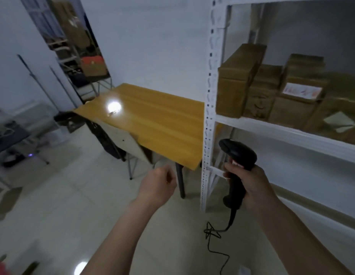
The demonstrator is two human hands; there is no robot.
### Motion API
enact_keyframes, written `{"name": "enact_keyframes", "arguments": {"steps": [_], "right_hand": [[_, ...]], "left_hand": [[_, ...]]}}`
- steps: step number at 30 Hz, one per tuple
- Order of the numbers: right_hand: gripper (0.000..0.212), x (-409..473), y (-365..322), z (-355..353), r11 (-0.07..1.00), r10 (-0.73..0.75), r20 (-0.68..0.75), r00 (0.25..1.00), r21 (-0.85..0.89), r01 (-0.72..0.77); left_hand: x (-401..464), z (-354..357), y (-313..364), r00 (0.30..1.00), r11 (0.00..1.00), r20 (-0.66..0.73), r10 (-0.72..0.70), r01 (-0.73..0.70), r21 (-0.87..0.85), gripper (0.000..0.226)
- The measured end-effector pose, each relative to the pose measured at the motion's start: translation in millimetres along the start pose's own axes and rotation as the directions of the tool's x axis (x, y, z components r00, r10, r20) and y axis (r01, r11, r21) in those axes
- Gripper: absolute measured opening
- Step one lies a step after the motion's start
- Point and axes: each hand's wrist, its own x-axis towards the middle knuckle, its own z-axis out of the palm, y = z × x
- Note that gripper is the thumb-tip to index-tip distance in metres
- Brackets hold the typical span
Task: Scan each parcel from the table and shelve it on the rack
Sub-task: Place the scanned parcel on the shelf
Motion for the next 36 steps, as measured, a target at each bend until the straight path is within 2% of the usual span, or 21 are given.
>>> {"name": "enact_keyframes", "arguments": {"steps": [7, 12, 19, 26, 32, 36], "right_hand": [[0.008, 18, 18, 75, 0.996, 0.031, 0.090, 0.995, -0.082, -0.024], [0.013, 45, 37, 120, 0.992, 0.062, 0.115, 0.991, -0.114, -0.049], [0.008, 110, 51, 179, 0.986, 0.114, 0.133, 0.985, -0.137, -0.096], [0.021, 203, 41, 224, 0.979, 0.175, 0.068, 0.982, -0.119, -0.167], [0.031, 275, 25, 259, 0.965, 0.242, -0.006, 0.970, -0.108, -0.241], [0.028, 306, 17, 274, 0.951, 0.289, -0.053, 0.956, -0.100, -0.293]], "left_hand": [[-5, -23, -69, 0.994, 0.998, -0.099, -0.043, 0.047, 0.040, 0.008], [0, -25, -119, 0.990, 0.997, -0.122, -0.072, 0.074, 0.009, 0.010], [78, -32, -162, 0.989, 0.998, -0.141, -0.051, 0.056, 0.035, 0.009], [216, -47, -173, 0.999, 0.998, -0.012, 0.036, -0.035, 0.061, 0.015], [313, -47, -185, 0.991, 0.993, 0.088, 0.096, -0.101, 0.053, 0.010], [357, -41, -190, 0.979, 0.992, 0.175, 0.107, -0.117, 0.049, 0.006]]}}
